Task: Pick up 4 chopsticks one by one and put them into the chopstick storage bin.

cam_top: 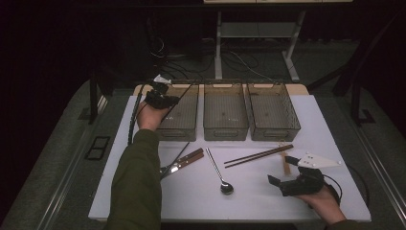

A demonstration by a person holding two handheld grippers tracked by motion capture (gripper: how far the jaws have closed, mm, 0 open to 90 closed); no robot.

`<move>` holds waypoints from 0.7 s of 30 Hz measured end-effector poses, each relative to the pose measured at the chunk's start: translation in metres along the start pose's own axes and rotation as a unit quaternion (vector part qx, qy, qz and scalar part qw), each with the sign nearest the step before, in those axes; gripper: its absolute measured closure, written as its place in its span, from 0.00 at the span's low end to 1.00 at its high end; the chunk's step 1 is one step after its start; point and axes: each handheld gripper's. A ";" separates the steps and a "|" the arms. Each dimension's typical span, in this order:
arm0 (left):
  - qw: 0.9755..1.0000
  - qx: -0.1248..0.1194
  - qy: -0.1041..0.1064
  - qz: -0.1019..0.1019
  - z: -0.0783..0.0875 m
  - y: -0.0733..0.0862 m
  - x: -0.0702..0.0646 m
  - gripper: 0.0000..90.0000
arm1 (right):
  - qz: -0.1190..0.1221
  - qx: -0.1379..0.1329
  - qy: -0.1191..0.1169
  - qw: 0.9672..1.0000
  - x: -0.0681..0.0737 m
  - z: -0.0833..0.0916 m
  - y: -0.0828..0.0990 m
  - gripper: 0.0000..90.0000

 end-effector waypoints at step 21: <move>0.998 0.035 -0.036 0.042 -0.017 0.005 0.002 0.73 | -0.003 -0.007 0.000 1.000 0.000 0.001 -0.001 0.01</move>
Point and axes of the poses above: each handheld gripper's, and its own axes: z roughly backward along the jaws, y roughly out of its underside, x roughly to its left, and after that the axes turned 12 degrees about y, right-handed
